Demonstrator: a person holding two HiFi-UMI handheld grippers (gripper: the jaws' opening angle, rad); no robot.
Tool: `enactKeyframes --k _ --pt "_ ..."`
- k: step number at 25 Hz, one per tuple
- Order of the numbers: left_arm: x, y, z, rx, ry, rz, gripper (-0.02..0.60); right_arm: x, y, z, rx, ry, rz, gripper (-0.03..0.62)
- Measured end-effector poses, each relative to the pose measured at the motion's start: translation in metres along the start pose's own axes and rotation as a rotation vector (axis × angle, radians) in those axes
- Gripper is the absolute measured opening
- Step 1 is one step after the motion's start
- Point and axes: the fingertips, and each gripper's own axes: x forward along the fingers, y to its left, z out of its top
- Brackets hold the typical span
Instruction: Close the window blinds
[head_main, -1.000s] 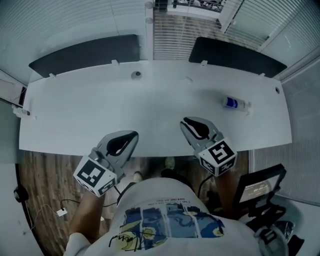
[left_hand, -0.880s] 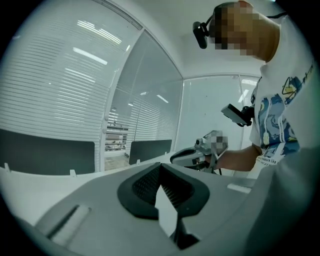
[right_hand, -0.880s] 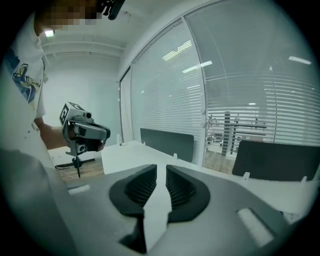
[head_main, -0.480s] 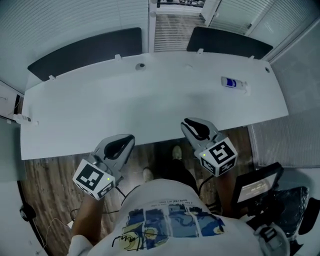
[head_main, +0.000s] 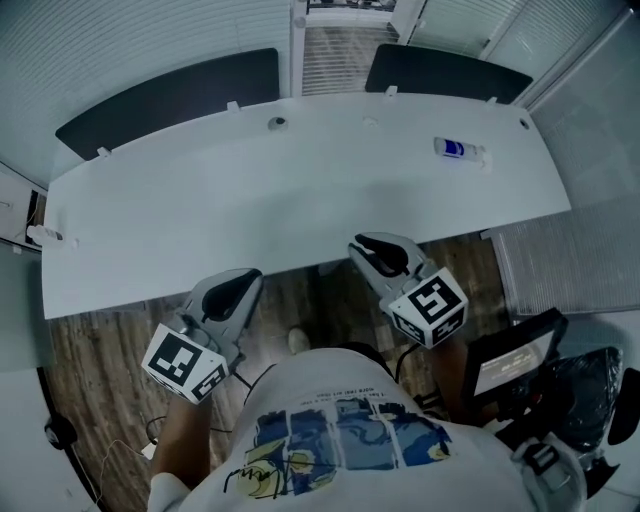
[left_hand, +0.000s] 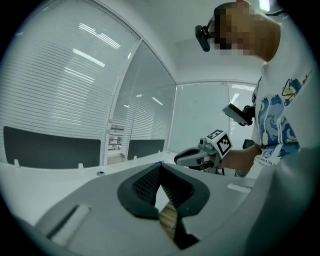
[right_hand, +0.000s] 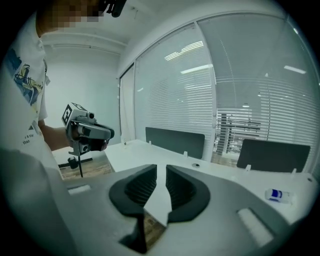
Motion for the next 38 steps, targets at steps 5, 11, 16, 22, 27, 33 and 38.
enactKeyframes --k 5,11,16,22,27,33,38 --pt "0.006 -0.005 -0.006 -0.012 0.003 -0.011 0.006 0.000 0.004 -0.002 -0.018 0.015 0.017 0.046" --pt "0.013 -0.010 -0.008 -0.017 0.012 -0.044 0.006 0.001 0.012 -0.005 -0.009 0.029 0.032 0.046" --pt "0.007 -0.013 -0.010 -0.035 0.014 -0.032 0.006 0.006 0.026 -0.007 -0.018 0.048 0.070 0.046" --pt "0.025 -0.013 -0.022 -0.071 0.023 -0.081 0.006 -0.002 0.014 -0.016 -0.016 0.091 0.022 0.040" --pt "0.033 -0.015 -0.026 -0.080 0.028 -0.105 0.006 -0.003 0.012 -0.021 -0.009 0.105 0.009 0.038" --pt "0.036 -0.020 -0.030 -0.100 0.031 -0.115 0.006 -0.005 0.013 -0.027 -0.005 0.125 0.011 0.037" --pt "0.037 -0.023 -0.030 -0.095 0.033 -0.119 0.006 -0.006 0.012 -0.026 -0.009 0.125 0.006 0.037"
